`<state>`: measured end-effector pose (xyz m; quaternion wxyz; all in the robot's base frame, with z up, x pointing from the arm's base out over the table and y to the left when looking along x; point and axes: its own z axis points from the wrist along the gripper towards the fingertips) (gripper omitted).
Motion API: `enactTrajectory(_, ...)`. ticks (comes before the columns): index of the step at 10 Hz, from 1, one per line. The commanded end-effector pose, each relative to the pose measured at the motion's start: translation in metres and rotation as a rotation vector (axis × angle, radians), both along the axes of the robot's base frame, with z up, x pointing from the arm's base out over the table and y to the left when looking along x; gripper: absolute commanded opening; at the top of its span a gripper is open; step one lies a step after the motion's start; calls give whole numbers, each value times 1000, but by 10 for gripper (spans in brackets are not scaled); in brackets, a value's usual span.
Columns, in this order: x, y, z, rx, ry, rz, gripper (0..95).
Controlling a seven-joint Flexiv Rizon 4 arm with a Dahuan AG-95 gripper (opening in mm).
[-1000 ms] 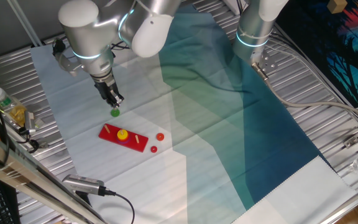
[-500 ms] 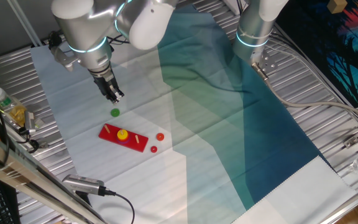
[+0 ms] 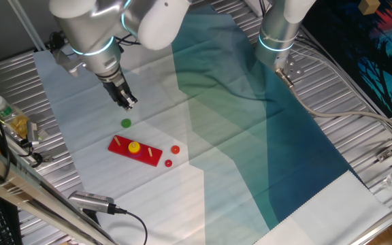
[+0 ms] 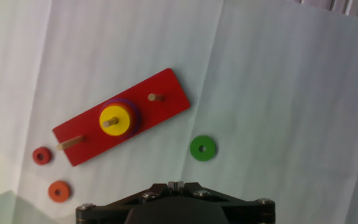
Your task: Take out one Hanoi block and throw it aside
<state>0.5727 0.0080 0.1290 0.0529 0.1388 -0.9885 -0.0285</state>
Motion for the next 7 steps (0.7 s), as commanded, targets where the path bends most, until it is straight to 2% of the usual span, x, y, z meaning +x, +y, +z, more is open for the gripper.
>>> enactTrajectory(1, -4, 2, 6, -2, 24, 4, 0)
enactTrajectory(4, -9, 6, 17, -7, 58, 3, 0)
enactTrajectory(7, -11, 8, 21, -5, 65, -6, 0)
